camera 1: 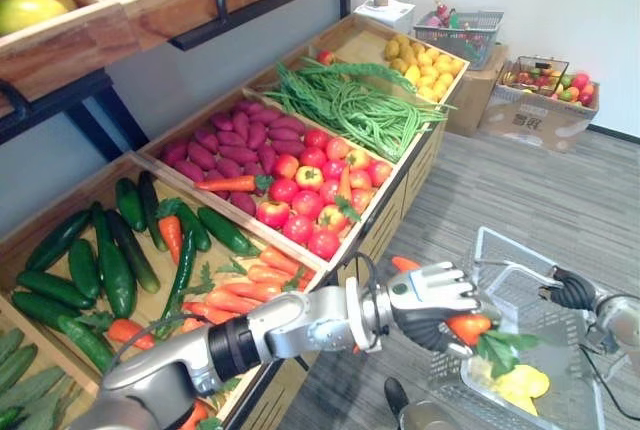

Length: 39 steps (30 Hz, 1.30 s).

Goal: Pick vegetable in the basket

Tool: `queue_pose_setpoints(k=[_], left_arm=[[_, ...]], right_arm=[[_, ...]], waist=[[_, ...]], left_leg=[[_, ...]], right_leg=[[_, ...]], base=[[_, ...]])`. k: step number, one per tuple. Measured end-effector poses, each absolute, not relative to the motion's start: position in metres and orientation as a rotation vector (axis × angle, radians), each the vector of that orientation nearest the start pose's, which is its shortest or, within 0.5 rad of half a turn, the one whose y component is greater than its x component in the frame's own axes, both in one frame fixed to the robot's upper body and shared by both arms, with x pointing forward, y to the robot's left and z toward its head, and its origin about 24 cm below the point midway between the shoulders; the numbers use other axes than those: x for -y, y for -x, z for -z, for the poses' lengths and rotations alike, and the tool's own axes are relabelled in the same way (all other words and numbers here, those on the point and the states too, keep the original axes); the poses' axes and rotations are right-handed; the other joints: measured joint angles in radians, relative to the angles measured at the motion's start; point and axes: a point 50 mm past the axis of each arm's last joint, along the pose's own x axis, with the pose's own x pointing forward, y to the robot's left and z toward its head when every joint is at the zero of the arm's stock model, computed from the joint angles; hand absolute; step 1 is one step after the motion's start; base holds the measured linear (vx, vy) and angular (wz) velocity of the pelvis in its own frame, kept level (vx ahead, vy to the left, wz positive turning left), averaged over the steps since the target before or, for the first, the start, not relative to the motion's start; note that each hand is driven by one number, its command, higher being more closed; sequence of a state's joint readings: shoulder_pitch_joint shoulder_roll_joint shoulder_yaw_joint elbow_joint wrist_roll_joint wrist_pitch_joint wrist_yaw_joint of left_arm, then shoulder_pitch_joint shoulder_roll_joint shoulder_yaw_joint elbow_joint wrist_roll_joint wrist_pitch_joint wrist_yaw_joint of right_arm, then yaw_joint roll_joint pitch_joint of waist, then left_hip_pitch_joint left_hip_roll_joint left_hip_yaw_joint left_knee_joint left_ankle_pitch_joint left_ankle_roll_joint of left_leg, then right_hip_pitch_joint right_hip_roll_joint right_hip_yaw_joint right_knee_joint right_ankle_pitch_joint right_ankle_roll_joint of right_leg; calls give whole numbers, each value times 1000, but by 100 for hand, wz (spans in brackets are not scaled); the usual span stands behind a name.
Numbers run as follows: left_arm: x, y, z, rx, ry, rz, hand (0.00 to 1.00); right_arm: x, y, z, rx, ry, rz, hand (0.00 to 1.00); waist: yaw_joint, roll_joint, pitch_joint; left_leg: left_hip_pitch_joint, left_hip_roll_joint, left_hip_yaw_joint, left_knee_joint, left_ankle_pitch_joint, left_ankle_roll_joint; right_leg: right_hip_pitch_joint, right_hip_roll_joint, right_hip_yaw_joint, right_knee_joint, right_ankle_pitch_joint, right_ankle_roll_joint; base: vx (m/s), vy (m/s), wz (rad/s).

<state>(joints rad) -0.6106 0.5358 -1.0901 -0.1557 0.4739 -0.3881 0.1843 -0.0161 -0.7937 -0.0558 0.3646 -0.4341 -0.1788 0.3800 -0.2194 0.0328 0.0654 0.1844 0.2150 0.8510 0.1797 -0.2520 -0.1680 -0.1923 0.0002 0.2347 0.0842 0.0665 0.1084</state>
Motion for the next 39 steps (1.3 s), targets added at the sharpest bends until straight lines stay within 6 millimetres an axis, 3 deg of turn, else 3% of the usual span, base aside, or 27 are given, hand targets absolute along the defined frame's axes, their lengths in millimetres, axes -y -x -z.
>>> queue_pose_setpoints(k=[6,10,16,24,27,33,39], left_arm=[[13,-186,-105,1012,-840,1166,100],[19,-183,-97,981,-848,1208,100],[38,-184,-90,935,-834,1206,100],[49,-203,-63,753,-902,1159,100],[48,-210,-50,667,-929,1134,100],[45,-233,-38,522,-956,1024,100],[47,-242,-27,424,-953,967,100]], right_arm=[[310,-246,-46,-409,1183,-425,100],[300,-251,-43,-409,1191,-485,100],[287,-271,-64,-326,1218,-496,100],[265,-280,-67,-323,1240,-612,100],[256,-289,-74,-307,1244,-647,100],[238,-300,-88,-271,1278,-728,100],[227,-304,-93,-289,1293,-786,100]], waist=[[-13,23,-2],[-24,24,-3],[-28,29,-3],[-33,30,-3],[-53,30,-3],[-76,29,-2],[-79,29,-2]], left_leg=[[13,-12,38,-4,0,0],[14,-15,44,-4,-1,-1],[16,-20,69,-3,-2,-3],[32,-21,103,-2,-5,-7],[35,-26,123,-3,-6,-7],[48,-28,152,-3,-8,-11],[48,-30,166,-2,-8,-11]], right_leg=[[-16,3,25,22,-3,1],[-21,0,27,29,-10,-4],[-46,5,45,55,-19,-4],[-53,23,80,69,-17,-1],[-70,31,98,89,-23,2],[-84,46,121,113,-44,-2],[-100,58,138,129,-47,-3]], base=[[-1,8,-12],[-11,-3,-2],[-19,-4,-11],[5,2,-14],[11,6,-16],[3,-1,-13],[24,2,-10]])
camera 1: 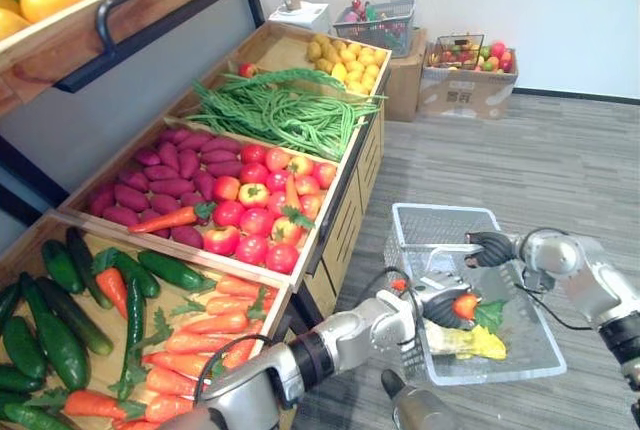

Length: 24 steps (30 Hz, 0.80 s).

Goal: Pick vegetable in the basket

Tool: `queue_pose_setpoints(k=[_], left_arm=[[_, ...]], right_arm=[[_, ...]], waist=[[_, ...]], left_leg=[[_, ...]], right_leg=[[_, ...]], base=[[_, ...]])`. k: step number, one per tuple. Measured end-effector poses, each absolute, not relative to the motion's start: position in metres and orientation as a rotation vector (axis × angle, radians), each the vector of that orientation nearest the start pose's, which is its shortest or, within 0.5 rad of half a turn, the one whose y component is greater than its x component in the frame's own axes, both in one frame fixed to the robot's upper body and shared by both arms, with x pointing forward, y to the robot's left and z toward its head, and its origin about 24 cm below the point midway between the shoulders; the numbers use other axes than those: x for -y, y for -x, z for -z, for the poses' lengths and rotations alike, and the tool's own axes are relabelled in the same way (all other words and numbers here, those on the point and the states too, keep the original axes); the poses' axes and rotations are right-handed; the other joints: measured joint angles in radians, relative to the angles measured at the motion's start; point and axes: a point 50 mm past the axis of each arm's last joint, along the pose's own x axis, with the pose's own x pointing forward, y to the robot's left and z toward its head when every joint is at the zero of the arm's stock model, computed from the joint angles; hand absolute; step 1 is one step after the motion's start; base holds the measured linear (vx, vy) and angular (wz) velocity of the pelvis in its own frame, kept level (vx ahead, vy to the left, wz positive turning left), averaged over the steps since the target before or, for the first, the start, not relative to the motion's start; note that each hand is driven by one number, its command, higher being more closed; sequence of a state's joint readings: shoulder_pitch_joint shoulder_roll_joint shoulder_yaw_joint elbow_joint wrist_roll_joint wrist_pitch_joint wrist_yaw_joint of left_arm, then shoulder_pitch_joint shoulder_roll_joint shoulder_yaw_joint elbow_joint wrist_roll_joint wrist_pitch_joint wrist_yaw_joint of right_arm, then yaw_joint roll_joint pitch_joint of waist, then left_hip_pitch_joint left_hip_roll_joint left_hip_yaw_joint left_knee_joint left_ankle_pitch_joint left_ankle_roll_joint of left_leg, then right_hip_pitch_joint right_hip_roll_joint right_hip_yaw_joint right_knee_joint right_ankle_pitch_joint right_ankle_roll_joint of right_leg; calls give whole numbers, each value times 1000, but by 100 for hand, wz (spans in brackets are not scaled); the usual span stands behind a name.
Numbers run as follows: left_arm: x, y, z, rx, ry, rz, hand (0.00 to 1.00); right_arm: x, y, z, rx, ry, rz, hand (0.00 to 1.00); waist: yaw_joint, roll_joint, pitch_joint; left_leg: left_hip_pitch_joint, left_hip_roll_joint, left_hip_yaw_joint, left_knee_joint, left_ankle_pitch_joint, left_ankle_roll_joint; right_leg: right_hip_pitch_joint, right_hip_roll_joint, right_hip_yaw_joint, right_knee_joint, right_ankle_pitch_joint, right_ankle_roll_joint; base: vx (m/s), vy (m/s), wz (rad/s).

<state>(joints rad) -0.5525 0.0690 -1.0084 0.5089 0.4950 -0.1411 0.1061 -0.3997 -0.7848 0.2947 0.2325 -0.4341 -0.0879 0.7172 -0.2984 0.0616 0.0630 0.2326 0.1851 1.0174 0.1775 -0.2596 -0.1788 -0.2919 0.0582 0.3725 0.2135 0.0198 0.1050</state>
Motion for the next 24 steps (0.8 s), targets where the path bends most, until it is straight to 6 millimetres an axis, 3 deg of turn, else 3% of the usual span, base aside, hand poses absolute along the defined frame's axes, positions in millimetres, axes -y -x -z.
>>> queue_pose_setpoints(k=[11,24], left_arm=[[43,-258,-22,345,-941,844,100],[58,-248,-22,331,-909,859,100]], right_arm=[[199,-309,-100,-266,1300,-844,100],[164,-312,-98,-199,1313,-919,100]], waist=[[-24,-4,2],[-27,-12,8]], left_leg=[[21,0,41,0,0,0],[22,0,56,1,0,-1]], right_leg=[[-4,23,30,11,-5,-2],[-18,34,42,22,-10,-3]], base=[[27,2,-10],[16,-1,-3]])
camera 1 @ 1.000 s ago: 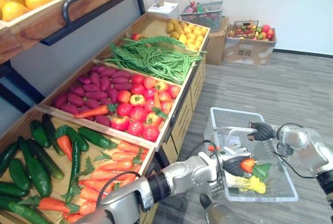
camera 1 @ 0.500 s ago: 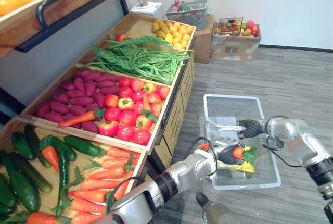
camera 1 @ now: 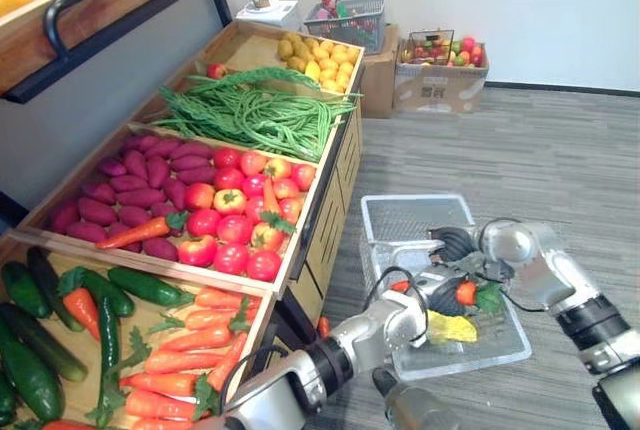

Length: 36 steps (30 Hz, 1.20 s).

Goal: Pick vegetable in the basket

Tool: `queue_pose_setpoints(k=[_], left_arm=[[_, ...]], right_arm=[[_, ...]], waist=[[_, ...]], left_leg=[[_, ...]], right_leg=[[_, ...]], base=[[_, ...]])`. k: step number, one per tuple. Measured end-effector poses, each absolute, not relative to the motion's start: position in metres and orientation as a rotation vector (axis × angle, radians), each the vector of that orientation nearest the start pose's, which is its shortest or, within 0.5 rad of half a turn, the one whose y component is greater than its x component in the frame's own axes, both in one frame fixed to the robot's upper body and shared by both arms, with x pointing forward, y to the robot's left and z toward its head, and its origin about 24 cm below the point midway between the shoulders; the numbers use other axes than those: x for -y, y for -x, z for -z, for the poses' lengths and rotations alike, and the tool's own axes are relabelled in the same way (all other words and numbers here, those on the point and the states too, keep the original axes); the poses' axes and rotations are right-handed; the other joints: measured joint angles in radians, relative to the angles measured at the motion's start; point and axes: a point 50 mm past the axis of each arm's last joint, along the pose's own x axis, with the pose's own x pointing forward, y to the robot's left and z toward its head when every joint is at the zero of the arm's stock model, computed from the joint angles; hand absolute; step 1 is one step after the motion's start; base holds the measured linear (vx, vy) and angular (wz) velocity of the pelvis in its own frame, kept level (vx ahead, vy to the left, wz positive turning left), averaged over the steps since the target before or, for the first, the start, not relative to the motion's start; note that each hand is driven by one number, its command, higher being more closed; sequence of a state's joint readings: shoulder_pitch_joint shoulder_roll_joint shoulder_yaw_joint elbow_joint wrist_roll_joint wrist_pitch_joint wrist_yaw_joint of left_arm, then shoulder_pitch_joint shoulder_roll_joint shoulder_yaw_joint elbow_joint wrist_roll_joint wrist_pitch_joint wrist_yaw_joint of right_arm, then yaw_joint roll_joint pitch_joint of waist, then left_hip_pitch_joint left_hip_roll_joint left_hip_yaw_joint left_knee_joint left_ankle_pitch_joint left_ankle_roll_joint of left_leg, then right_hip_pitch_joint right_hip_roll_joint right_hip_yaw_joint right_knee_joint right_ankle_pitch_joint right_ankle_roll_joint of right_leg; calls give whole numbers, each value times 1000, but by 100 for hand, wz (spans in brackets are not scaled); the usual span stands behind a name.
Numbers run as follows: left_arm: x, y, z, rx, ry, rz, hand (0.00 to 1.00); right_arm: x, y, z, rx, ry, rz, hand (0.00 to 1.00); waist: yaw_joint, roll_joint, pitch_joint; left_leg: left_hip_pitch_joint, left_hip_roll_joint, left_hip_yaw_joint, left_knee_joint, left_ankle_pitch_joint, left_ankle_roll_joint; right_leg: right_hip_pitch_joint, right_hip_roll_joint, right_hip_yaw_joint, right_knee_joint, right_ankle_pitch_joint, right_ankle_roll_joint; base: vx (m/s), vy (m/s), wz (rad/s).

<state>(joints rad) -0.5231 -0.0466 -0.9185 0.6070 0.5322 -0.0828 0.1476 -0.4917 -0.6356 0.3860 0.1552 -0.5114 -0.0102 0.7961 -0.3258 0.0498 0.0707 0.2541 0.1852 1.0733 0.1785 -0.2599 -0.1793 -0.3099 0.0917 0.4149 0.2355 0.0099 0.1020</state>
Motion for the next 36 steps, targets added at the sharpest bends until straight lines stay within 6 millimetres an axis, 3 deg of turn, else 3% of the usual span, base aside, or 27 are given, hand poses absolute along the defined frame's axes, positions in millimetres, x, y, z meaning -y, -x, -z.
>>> queue_pose_setpoints(k=[10,11,23,36], left_arm=[[59,-248,-14,279,-927,857,100],[59,-248,-11,271,-950,854,0],[41,-259,6,148,-1047,783,0],[46,-256,1,191,-1031,798,0]], right_arm=[[151,-313,-102,-176,1307,-947,100],[151,-313,-102,-176,1306,-947,100],[148,-315,-107,-157,1320,-944,100],[153,-319,-107,-185,1356,-909,100]], waist=[[-1,-17,11],[-1,-17,11],[-2,-22,14],[-1,-23,15]], left_leg=[[0,0,-1,1,0,0],[0,0,-1,1,0,0],[0,0,6,2,0,0],[-9,2,-16,-1,0,0]], right_leg=[[-3,1,0,11,-5,-1],[-3,1,0,11,-5,0],[-5,6,6,13,-5,0],[-3,-6,-15,14,-5,4]], base=[[0,0,0],[0,0,0],[6,0,0],[0,0,4]])
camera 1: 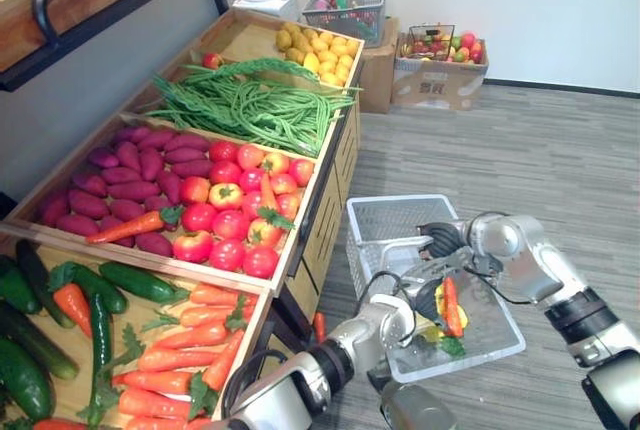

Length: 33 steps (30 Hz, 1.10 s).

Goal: Pick vegetable in the basket

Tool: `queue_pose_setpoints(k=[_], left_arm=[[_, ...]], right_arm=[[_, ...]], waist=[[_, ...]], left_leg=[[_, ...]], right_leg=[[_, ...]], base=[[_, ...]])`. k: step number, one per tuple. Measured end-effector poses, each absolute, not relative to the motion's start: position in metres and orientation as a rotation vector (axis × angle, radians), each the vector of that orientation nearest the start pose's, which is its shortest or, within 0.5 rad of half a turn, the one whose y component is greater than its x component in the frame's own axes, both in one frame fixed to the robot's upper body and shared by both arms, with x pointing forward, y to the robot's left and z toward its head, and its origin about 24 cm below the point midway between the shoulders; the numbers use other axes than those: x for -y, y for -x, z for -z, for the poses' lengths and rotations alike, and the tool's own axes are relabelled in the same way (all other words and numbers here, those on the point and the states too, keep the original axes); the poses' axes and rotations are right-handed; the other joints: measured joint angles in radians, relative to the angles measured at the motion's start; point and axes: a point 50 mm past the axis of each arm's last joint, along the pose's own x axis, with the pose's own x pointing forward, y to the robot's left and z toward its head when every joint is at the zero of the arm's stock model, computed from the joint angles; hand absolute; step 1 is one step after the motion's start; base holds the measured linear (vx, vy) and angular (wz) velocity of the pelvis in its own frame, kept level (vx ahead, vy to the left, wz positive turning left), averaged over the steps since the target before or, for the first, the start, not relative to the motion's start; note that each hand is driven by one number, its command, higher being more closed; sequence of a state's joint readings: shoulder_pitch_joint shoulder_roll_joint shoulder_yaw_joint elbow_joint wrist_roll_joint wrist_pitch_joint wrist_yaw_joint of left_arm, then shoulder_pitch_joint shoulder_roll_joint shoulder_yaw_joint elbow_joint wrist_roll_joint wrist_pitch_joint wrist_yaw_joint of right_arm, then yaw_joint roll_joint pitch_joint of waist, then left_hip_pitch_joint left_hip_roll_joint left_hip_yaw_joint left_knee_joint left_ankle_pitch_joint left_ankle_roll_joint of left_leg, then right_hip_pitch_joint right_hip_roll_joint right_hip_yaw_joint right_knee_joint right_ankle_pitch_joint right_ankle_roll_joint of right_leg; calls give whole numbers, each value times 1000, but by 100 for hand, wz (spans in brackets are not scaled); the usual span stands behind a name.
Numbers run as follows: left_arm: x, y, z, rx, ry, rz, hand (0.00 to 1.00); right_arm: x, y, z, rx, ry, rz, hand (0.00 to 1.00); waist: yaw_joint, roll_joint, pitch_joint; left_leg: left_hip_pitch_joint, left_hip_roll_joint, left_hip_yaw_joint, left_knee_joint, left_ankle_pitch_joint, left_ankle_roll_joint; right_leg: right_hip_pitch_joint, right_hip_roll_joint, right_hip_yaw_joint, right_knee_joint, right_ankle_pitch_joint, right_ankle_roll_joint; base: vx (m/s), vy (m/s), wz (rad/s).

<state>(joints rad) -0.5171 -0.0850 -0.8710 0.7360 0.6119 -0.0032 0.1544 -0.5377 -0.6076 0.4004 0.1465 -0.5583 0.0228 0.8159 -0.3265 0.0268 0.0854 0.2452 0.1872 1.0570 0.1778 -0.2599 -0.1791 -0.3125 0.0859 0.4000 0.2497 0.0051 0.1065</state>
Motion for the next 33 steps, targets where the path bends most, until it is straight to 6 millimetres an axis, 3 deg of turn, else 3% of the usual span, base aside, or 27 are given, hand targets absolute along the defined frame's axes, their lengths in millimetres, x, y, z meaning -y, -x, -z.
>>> queue_pose_setpoints(k=[4,8,12,18,19,21,25,29,30,33], left_arm=[[68,-240,-25,383,-972,867,0],[93,-204,-54,605,-872,1013,0],[90,-194,-60,639,-843,1084,0],[73,-178,-64,696,-840,1193,0],[66,-169,-69,753,-815,1235,0],[60,-163,-72,759,-775,1259,0],[38,-157,-70,736,-750,1254,0],[6,-165,-79,708,-715,1132,0],[-8,-173,-87,709,-689,1033,0],[-41,-191,-102,739,-691,821,0]], right_arm=[[165,-325,-100,-241,1382,-831,100],[189,-334,-96,-327,1292,-692,100],[216,-337,-91,-403,1206,-552,100],[261,-326,-69,-527,1077,-349,100],[277,-318,-64,-551,1029,-272,100],[286,-313,-59,-572,994,-231,100],[318,-285,-36,-653,841,-90,100],[340,-251,-7,-734,706,34,100],[348,-231,9,-785,641,91,100],[358,-198,38,-880,499,197,100]], waist=[[4,0,0],[20,1,0],[32,2,-1],[64,10,-3],[79,16,-6],[85,18,-7],[118,20,-9],[153,23,-17],[169,20,-30],[202,15,-30]], left_leg=[[-14,1,-28,0,-1,2],[-20,6,-56,2,-1,2],[-32,10,-95,8,-1,3],[-60,16,-178,26,0,13],[-73,15,-204,28,1,15],[-85,15,-224,30,3,18],[-103,7,-303,15,18,37],[-114,-14,-378,-28,49,50],[-124,-29,-418,-58,71,57],[-130,-49,-496,-102,104,68]], right_leg=[[4,-17,-21,0,2,-1],[12,-30,-46,0,3,0],[24,-48,-77,-4,3,0],[54,-91,-149,-21,3,-1],[58,-106,-174,-27,3,0],[63,-115,-189,-34,5,2],[99,-150,-260,-60,6,3],[140,-182,-328,-90,8,6],[146,-198,-363,-104,10,8],[186,-220,-425,-130,13,10]], base=[[10,9,22],[16,17,20],[-5,11,31],[-25,19,42],[-14,30,43],[-14,37,41],[-2,35,54],[7,22,60],[34,8,81],[14,0,69]])
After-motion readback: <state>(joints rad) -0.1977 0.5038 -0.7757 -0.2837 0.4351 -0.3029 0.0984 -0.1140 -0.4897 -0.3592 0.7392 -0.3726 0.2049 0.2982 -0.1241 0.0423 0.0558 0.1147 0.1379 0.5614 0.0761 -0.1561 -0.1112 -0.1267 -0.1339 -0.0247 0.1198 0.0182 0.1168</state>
